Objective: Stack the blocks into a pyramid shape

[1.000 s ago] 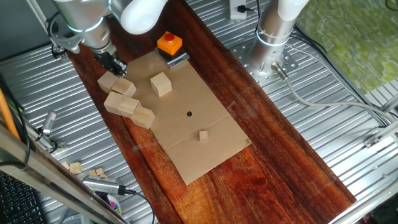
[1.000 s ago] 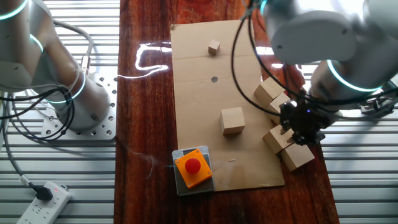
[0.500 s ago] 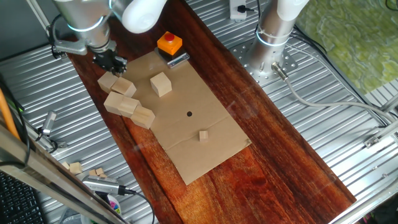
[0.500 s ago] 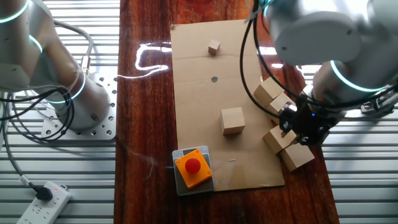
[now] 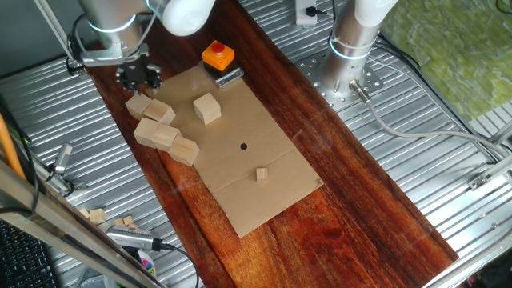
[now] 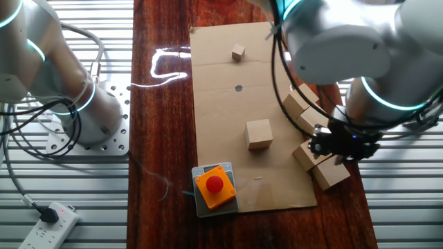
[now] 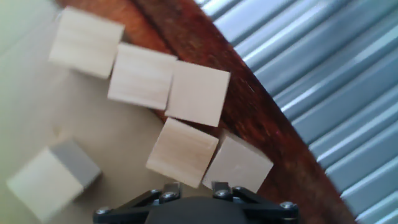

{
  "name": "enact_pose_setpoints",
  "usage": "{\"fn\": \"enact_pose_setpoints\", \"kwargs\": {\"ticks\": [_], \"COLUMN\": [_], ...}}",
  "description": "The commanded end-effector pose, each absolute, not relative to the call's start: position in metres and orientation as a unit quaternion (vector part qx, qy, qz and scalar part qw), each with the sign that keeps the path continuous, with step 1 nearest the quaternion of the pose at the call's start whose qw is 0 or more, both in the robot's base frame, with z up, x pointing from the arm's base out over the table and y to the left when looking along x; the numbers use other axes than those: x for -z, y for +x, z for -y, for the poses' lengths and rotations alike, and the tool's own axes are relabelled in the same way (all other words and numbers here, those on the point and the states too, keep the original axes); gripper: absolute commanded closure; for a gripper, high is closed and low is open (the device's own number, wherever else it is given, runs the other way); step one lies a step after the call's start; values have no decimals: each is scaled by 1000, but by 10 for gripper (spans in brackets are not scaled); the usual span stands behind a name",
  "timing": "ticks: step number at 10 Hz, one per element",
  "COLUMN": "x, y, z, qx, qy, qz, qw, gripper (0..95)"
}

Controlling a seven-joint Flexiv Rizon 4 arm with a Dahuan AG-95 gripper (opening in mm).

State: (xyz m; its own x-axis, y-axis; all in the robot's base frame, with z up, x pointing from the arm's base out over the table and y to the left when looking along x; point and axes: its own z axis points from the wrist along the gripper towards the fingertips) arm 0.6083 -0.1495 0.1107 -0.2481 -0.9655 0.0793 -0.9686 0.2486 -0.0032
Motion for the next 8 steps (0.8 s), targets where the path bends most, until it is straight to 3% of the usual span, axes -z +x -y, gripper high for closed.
{"fn": "enact_pose_setpoints", "kwargs": {"ticks": [1,8], "x": [-107,-103], "y": [619,624], "z": [151,153], "qx": [-44,-62], "qy": [718,729], "qz": [695,681], "qw": [0,-22], "gripper": [0,0]}}
